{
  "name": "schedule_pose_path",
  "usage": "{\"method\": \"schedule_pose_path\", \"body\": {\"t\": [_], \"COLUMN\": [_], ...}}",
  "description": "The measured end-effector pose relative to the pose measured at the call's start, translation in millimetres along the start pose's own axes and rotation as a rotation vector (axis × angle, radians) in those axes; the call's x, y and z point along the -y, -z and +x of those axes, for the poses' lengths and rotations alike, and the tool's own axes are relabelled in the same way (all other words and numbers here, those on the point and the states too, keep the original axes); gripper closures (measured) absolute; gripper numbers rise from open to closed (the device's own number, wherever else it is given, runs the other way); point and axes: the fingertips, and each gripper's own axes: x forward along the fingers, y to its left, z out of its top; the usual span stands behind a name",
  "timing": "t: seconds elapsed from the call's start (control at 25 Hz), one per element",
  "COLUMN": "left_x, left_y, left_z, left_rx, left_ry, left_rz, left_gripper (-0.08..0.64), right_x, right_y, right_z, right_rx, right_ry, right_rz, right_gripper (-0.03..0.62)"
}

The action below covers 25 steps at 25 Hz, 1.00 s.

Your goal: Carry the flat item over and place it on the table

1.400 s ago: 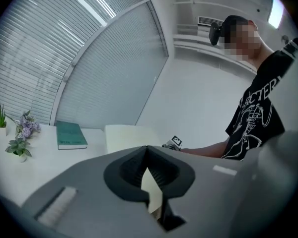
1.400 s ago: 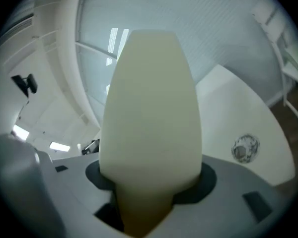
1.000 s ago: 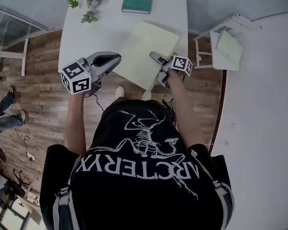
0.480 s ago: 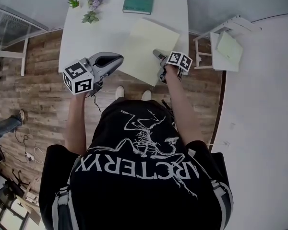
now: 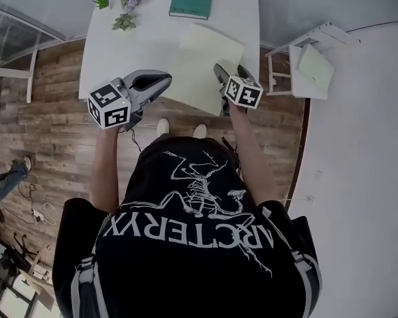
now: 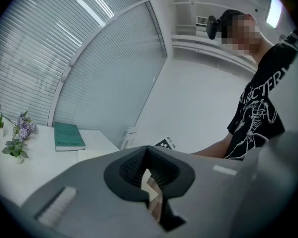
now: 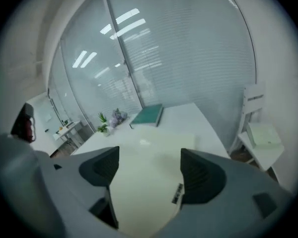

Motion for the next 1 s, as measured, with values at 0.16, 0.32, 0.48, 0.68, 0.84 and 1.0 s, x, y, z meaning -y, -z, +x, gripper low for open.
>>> {"method": "schedule_pose_path", "body": {"t": [0.16,0.32,0.48,0.68,0.84,1.0], "left_x": [-6,-7,-11,-13,-11,-5], "left_y": [-5,-14,-31,-51,-55,-53], "left_z": [1,5,9,13,17,22], "left_rx": [0.009,0.018,0.054,0.104,0.094,0.066], "left_ry": [-0.046,-0.090,-0.179,-0.242,-0.241,-0.241], "left_rz": [0.019,0.060,0.144,0.200,0.233,0.272], "left_gripper": [0.551,0.551,0.551,0.551,0.551,0.551], "right_x": [-62,-107,-130,-136,-134,-126], "right_y": [-55,-102,-124,-132,-138,-136], "right_z": [-45,-101,-132,-147,-149,-150], "right_rx": [0.192,0.392,0.500,0.542,0.561,0.553], "right_ry": [-0.251,-0.427,-0.424,-0.357,-0.357,-0.348], "right_rz": [-0.115,-0.206,-0.349,-0.445,-0.434,-0.413], "right_gripper": [0.199,0.557,0.580,0.581,0.581,0.581]}}
